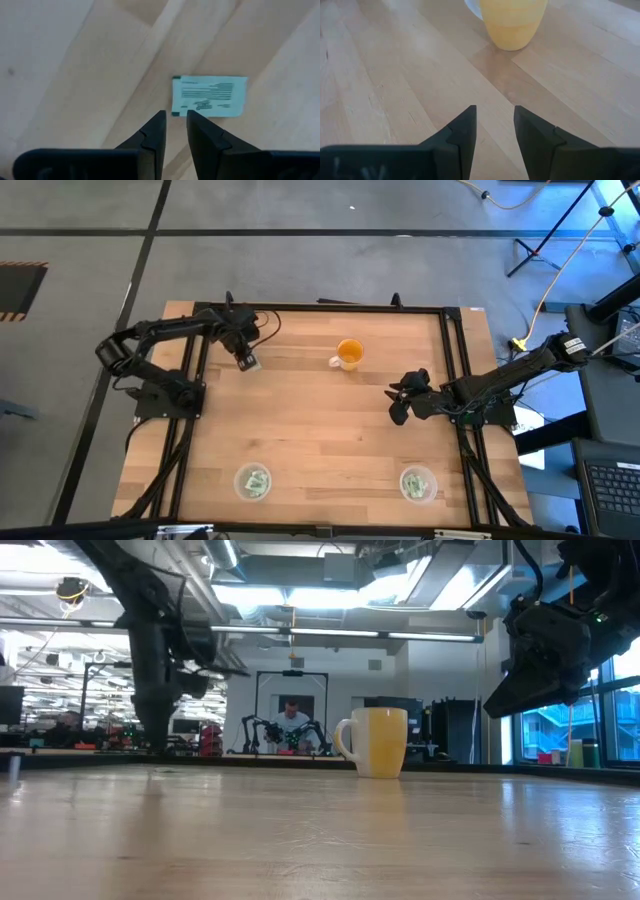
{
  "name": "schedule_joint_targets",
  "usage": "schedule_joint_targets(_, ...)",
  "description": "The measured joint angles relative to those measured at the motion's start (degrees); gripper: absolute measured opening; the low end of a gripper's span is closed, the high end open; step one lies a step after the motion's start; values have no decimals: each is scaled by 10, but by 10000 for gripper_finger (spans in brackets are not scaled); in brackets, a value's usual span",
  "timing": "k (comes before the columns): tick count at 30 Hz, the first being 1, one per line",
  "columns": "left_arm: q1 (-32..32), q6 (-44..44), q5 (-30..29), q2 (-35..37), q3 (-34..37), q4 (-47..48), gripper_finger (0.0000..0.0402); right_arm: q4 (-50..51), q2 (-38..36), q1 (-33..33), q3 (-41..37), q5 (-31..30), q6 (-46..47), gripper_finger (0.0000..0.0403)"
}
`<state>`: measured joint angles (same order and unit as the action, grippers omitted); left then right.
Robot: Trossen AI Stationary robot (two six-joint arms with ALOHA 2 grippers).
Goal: Pick and place items into bin
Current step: Put the stevia packet into the left transparent bin
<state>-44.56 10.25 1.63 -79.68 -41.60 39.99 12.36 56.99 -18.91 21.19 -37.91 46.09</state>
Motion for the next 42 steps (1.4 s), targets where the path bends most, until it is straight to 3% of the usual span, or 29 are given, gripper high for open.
schedule_joint_targets(7,-7,-29,0,-55,0,-10,73,0,0,0,0,0,0,135)
schedule_joint_targets(15,-8,-27,31,-68,0,-26,79,1,0,0,0,0,0,135)
schedule_joint_targets(29,-10,-26,30,-65,0,-25,170,2,0,0,0,0,0,135)
schedule_joint_targets(42,-9,-51,30,-82,-2,-26,121,2,0,0,0,0,-1,135)
